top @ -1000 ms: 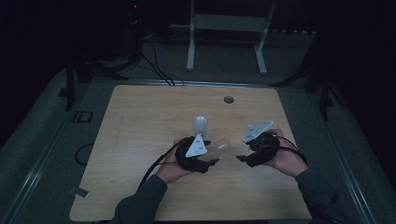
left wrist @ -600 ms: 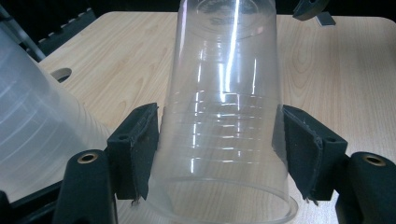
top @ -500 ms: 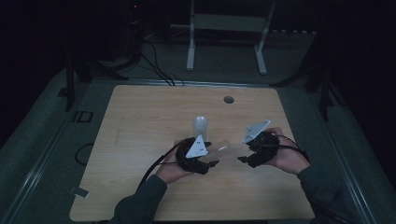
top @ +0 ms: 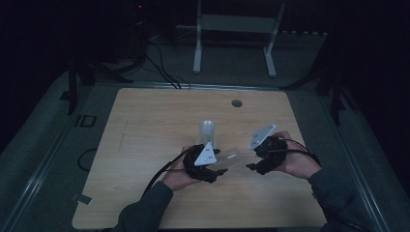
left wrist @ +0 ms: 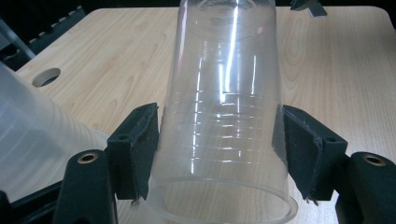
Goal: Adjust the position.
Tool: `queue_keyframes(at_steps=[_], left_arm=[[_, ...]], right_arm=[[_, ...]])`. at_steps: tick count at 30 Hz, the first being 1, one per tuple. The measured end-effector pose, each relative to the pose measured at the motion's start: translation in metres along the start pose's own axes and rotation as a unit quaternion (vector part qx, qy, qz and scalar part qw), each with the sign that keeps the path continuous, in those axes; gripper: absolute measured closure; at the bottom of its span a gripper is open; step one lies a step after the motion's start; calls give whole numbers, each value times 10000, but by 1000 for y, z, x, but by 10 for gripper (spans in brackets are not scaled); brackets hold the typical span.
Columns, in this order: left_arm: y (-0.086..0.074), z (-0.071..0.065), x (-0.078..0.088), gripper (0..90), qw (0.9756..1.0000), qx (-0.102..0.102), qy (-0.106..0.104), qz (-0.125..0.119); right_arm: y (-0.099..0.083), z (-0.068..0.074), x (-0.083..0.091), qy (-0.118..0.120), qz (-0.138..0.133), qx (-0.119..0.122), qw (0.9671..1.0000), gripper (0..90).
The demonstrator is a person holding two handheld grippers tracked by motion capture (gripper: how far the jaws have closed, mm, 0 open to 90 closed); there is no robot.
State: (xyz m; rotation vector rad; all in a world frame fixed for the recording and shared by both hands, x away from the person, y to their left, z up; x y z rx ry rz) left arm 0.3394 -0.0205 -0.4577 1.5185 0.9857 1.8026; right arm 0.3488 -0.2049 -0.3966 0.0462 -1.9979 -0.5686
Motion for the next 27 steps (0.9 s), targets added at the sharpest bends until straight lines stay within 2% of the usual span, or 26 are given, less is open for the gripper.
queue_keyframes(at_steps=[17,27], left_arm=[[2,-6,-4,327,9994,-97,-283,172],[2,-6,-5,326,9991,-144,-324,238]], right_arm=[[7,5,-1,107,92,251,9996,338],[8,12,-2,252,198,469,9984,323]])
Point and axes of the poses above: each handheld gripper's, and its own axes: x roughly backward along the jaws, y roughly out of its top, z roughly to its left, the point moved 5 cm from there along -x, roughly forward along the jaws, and after that the axes turned 12 degrees about -y, right-handed, at the moved point
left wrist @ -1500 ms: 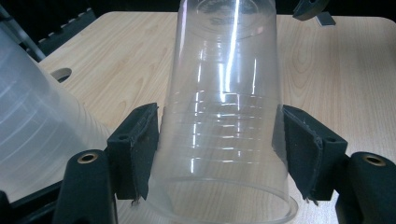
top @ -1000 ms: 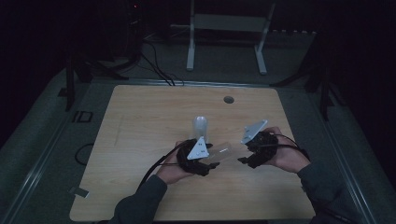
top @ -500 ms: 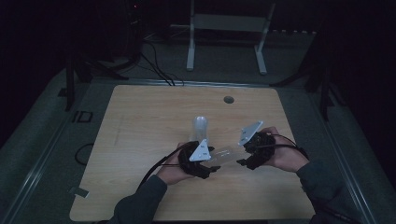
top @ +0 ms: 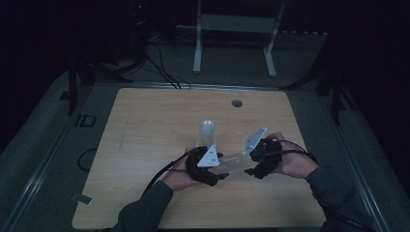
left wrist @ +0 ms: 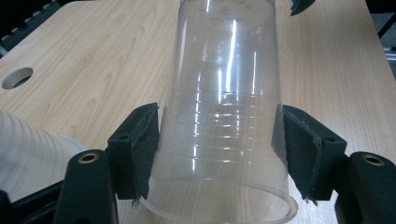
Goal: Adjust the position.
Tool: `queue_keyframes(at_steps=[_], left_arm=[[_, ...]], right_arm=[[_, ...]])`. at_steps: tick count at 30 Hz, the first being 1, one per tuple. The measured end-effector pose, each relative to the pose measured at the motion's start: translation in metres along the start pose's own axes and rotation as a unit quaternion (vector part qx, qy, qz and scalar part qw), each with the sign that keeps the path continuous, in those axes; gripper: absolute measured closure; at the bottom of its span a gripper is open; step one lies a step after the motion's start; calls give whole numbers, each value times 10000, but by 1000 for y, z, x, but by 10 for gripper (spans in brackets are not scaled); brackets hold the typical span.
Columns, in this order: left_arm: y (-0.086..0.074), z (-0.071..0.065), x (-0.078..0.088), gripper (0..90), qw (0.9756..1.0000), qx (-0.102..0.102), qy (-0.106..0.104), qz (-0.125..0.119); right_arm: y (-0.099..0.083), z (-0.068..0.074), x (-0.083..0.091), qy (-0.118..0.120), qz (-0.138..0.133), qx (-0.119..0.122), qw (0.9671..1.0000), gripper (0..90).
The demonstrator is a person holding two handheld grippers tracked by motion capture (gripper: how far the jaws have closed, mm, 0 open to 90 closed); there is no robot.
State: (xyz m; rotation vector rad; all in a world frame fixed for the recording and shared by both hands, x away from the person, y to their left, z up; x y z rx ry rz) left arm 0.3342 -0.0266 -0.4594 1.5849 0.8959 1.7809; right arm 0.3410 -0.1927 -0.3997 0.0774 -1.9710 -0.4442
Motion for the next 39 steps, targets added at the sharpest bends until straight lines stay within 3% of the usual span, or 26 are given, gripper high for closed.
queue_keyframes(at_steps=[23,39], left_arm=[[1,-9,-7,327,9990,-166,-354,199],[5,-14,-11,326,9986,-302,-355,240]], right_arm=[[2,12,-6,316,204,370,9986,315],[4,19,-14,423,287,515,9974,296]])
Point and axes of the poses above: each handheld gripper's, and its own axes: x roughly backward along the jaws, y roughly out of its top, z roughly to its left, the point moved 5 cm from there along -x, roughly forward along the jaws, and after that the axes turned 12 degrees about -y, right-handed, at the moved point
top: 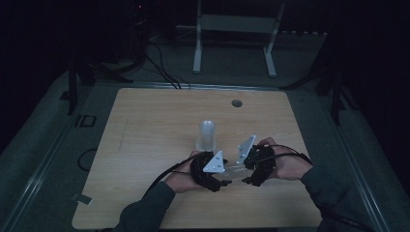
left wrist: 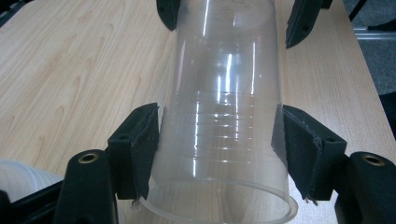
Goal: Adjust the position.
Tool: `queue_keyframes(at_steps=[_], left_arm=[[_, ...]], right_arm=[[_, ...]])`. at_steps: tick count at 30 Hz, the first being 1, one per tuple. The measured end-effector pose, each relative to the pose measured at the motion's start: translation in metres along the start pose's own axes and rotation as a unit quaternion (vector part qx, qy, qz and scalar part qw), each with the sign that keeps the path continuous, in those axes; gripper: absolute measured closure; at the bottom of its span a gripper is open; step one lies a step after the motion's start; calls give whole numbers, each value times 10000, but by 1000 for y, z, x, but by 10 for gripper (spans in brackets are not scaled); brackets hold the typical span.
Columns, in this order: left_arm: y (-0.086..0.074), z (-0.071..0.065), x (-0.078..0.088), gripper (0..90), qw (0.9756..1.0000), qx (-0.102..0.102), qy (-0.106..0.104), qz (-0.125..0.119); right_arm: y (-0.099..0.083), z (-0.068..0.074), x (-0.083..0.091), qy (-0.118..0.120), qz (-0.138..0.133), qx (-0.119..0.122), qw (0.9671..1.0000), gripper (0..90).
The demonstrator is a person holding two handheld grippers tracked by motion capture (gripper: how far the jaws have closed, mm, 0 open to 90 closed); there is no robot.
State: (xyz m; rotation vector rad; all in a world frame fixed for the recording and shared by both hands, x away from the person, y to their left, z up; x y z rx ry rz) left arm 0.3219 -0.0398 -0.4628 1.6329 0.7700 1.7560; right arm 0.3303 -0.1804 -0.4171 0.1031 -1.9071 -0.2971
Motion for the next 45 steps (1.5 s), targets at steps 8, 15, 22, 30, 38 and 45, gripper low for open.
queue_keyframes(at_steps=[8,15,22,30,38,45], left_arm=[[6,-2,-1,326,9999,-96,24,-61],[9,-3,-3,326,9998,-128,28,-122],[9,-4,-4,325,9998,-137,48,-128],[9,-3,-6,243,9998,-4,24,-200],[11,0,-1,226,9989,142,92,-428],[11,3,6,227,9980,211,214,-559]], right_arm=[[2,2,-3,16,-40,37,10000,299],[3,4,-4,42,-46,54,10000,344],[2,4,-5,48,-21,34,10000,388],[0,4,-6,-7,-56,-19,10000,412],[-3,3,-7,-62,-99,-92,9999,414],[-8,2,-10,-90,-64,-217,9997,414]])
Point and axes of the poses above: each handheld gripper's, and its own axes: x roughly backward along the jaws, y roughly out of its top, z roughly to its left, the point moved 5 cm from there along -x, roughly forward along the jaws, and after that the axes turned 12 degrees about -y, right-handed, at the moved point
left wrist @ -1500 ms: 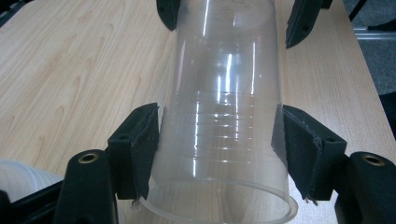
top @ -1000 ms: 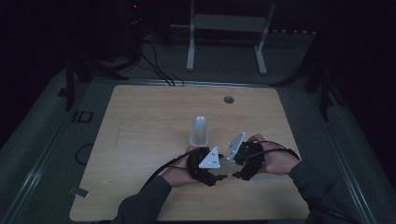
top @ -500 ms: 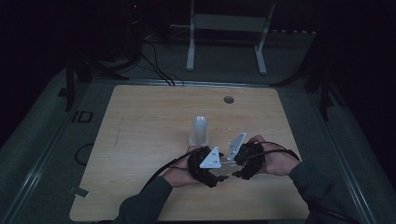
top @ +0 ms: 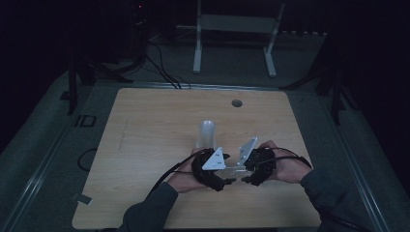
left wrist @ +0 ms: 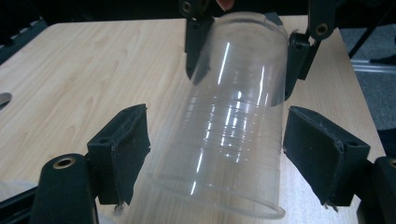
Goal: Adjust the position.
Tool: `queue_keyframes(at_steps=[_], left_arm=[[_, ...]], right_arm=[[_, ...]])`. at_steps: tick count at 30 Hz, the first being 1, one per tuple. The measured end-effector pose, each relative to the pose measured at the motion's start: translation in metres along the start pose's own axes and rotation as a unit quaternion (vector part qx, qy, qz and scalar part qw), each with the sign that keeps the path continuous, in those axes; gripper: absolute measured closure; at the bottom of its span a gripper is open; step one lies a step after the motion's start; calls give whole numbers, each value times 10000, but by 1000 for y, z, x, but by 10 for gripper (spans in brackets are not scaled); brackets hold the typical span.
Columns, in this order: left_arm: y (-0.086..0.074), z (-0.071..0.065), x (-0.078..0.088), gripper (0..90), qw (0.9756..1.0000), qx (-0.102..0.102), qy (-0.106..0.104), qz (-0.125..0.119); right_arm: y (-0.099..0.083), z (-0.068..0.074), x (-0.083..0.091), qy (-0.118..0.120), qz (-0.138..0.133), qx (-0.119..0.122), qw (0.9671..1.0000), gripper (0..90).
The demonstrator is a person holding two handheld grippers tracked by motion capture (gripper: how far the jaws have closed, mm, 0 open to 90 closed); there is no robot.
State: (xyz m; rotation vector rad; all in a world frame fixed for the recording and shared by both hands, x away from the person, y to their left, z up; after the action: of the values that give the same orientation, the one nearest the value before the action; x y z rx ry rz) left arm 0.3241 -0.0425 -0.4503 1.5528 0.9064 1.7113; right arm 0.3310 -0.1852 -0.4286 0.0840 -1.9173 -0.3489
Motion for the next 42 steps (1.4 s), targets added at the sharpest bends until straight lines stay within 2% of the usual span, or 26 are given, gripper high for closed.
queue_keyframes(at_steps=[3,11,25,31,36,42], left_arm=[[0,3,5,231,9999,70,66,-119],[0,6,9,237,9997,79,178,-178],[2,12,14,264,9986,215,409,-274],[2,15,15,266,9980,278,479,-314],[2,18,15,287,9969,388,597,-333],[3,19,15,296,9960,432,704,-329]], right_arm=[[-2,-1,-3,-19,41,-42,10000,415],[-9,-5,-5,-206,106,-282,9993,415],[-21,-17,-5,-567,33,-839,9948,415],[-27,-21,-4,-700,-17,-1103,9914,415],[-31,-23,-2,-799,-136,-1378,9871,415],[-34,-25,-1,-918,-173,-1580,9830,415]])
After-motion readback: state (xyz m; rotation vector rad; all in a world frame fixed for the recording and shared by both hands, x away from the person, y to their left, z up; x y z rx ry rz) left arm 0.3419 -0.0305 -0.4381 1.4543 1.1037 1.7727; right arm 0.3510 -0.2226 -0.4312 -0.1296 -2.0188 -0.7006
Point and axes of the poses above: each handheld gripper's, and its own axes: x roughly backward along the jaws, y roughly out of its top, z roughly to its left, the point moved 5 cm from there along -x, roughly forward along the jaws, and after that the axes turned 12 degrees about -y, right-handed, at the moved point
